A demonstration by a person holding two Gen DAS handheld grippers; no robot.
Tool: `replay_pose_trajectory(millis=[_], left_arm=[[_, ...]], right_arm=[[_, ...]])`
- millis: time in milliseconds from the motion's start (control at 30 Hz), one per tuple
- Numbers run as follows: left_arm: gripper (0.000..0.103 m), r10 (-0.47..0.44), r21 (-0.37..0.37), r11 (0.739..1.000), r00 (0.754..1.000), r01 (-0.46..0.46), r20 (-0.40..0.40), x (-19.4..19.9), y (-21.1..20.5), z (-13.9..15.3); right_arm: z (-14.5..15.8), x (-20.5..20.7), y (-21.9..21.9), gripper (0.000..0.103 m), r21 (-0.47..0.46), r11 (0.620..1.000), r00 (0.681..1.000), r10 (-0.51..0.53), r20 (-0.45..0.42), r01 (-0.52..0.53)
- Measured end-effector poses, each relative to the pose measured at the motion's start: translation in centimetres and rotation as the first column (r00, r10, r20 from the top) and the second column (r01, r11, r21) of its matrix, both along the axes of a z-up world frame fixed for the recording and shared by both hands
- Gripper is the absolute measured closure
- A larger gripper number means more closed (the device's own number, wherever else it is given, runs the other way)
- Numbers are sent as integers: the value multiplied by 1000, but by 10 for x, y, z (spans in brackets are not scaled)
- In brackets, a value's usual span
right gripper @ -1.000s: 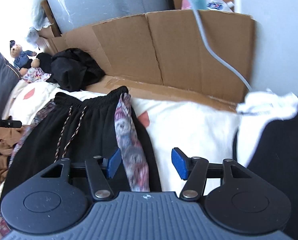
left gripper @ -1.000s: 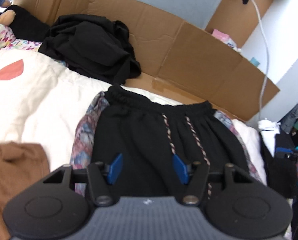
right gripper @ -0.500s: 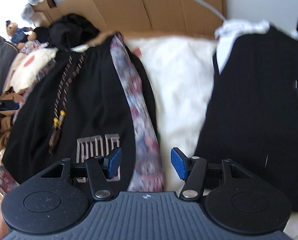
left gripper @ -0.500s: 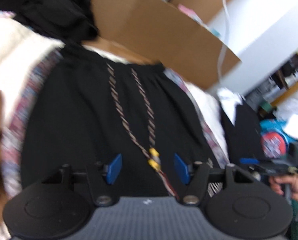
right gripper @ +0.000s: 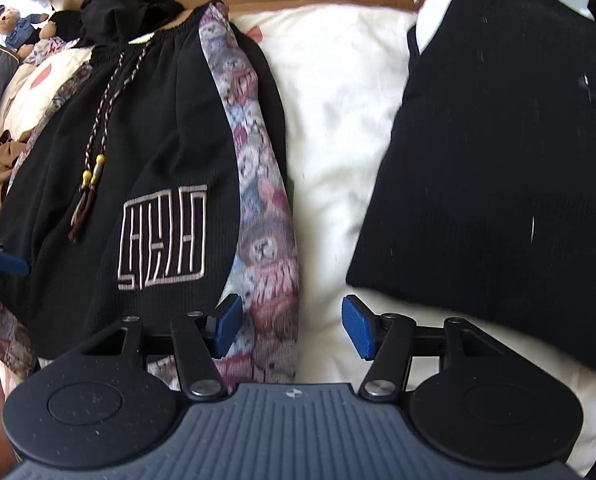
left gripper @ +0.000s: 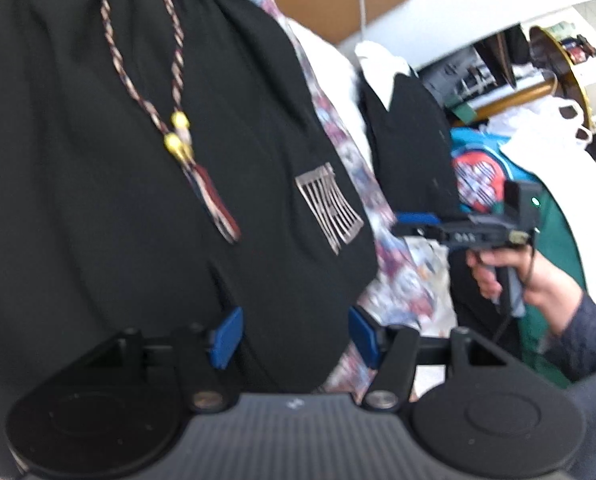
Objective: Fold clothes
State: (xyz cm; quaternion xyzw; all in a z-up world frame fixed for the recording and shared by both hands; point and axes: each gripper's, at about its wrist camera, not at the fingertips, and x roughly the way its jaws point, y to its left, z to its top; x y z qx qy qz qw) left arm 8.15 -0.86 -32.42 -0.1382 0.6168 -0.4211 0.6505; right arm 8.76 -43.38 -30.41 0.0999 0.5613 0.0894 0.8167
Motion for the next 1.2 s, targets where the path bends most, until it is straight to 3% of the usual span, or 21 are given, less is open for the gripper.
replay_pose_trajectory(millis=[167, 300, 367, 400, 433, 467, 533, 667, 867, 1000, 1067, 1200], left_arm=[[41, 15, 107, 994, 996, -6, -83, -16, -4, -22], [41, 33, 130, 991, 992, -17, -121, -24, -10, -34], [42, 55, 120, 992, 990, -40, -129, -24, -11, -38], [56, 61, 100, 994, 988, -47, -139, -24, -11, -40], [82, 60, 78, 996, 987, -48, -151, -23, -11, -41], [91, 51, 61, 997, 986, -42, -161, -21, -9, -42], [98, 25, 25, 999, 990, -22, -136, -14, -6, -33], [99, 80, -69, 994, 992, -87, -95, 9, 11, -12], [99, 193, -60, 979, 981, -193, -11, 40, 28, -10], [98, 206, -49, 977, 978, -206, 10, 48, 27, -21], [92, 211, -38, 977, 978, -210, 10, 49, 29, -24], [64, 215, -47, 975, 976, -216, -23, 47, 40, -25]], right_arm=[[-9, -8, 0, 43, 16, 1000, 999, 5, -45, -4], [-15, -13, 0, 44, 45, 999, 998, 6, -64, -4], [-15, -13, 0, 59, 48, 999, 998, 17, -65, -14], [-14, -13, 0, 72, 53, 998, 997, 21, -68, -17], [-13, -13, -1, 82, 58, 998, 997, 26, -68, -22], [-11, -12, -1, 86, 60, 998, 997, 36, -64, -32], [-3, -11, -1, 98, 65, 996, 997, 58, -47, -55], [18, -7, -7, 99, 97, 994, 998, 58, 13, -59], [34, 12, -11, 99, 77, 996, 996, 27, 88, -34], [26, 29, -8, 99, 42, 999, 995, 12, 98, -16], [22, 35, -6, 98, 27, 1000, 995, 7, 97, -9], [15, 42, -3, 96, 16, 1000, 997, 10, 82, -11]])
